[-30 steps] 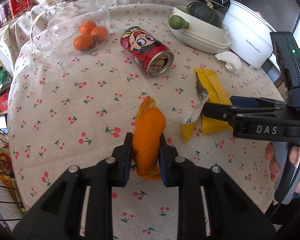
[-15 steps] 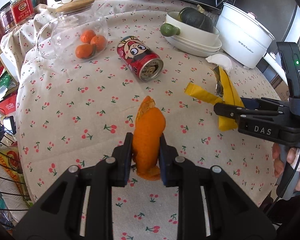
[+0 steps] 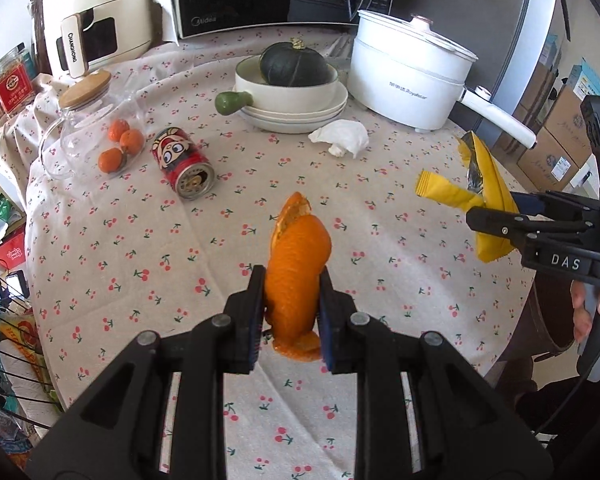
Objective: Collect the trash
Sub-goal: 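Carry the orange peel and the yellow bag over the brown bin with both grippers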
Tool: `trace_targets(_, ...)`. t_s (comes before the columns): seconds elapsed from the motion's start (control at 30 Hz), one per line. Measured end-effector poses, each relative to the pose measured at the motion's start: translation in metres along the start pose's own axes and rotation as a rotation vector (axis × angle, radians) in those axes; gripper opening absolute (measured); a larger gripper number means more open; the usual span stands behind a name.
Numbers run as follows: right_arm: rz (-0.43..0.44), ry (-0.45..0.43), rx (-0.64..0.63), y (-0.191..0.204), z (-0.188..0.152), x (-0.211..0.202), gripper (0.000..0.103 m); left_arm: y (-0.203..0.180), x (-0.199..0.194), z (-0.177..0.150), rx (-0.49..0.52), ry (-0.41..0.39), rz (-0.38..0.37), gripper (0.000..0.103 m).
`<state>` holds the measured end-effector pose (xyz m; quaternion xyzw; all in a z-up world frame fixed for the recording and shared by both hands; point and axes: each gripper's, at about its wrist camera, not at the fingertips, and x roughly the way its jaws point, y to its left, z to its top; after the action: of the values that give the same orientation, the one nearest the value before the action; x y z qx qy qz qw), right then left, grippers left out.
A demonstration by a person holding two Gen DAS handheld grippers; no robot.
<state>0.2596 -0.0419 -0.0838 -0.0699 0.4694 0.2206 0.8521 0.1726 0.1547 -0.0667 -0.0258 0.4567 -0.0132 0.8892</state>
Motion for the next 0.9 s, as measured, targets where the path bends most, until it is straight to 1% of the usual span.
trace_targets(0.27,-0.043,-0.021,0.045,-0.061,-0.038,-0.051,0.056,-0.071,-0.011,-0.007,0.093,-0.016,-0.042,0.025)
trace_targets(0.37,-0.06,-0.024,0.067,-0.083,-0.054,-0.067,0.056,-0.098,-0.01,-0.011,0.12,-0.015,-0.068,0.025)
trace_targets(0.4,-0.071,-0.025,0.088,-0.096,-0.065,-0.076,0.056,-0.107,-0.01,-0.012,0.128,-0.014,-0.078,0.025)
trace_targets(0.43,-0.071,-0.025,0.088,-0.096,-0.065,-0.076,0.056,-0.116,-0.01,-0.014,0.136,-0.014,-0.088,0.025)
trace_targets(0.6,-0.091,-0.033,0.136,-0.128,-0.092,-0.097,0.056,-0.16,-0.005,-0.023,0.17,-0.001,-0.137,0.025)
trace_targets(0.63,-0.094,-0.039,0.153,-0.141,-0.101,-0.104,0.056,-0.17,-0.004,-0.026,0.177,0.0,-0.142,0.025)
trace_targets(0.67,-0.094,-0.039,0.153,-0.141,-0.101,-0.104,0.057,-0.178,-0.002,-0.028,0.185,0.0,-0.148,0.025)
trace_targets(0.83,-0.113,-0.048,0.195,-0.168,-0.127,-0.121,0.057,-0.221,0.003,-0.041,0.22,-0.001,-0.204,0.025)
trace_targets(0.87,-0.118,-0.05,0.203,-0.173,-0.133,-0.124,0.058,-0.23,0.003,-0.043,0.235,-0.001,-0.212,0.025)
trace_targets(0.9,-0.132,-0.05,0.221,-0.184,-0.147,-0.129,0.058,-0.238,0.004,-0.044,0.247,0.001,-0.219,0.025)
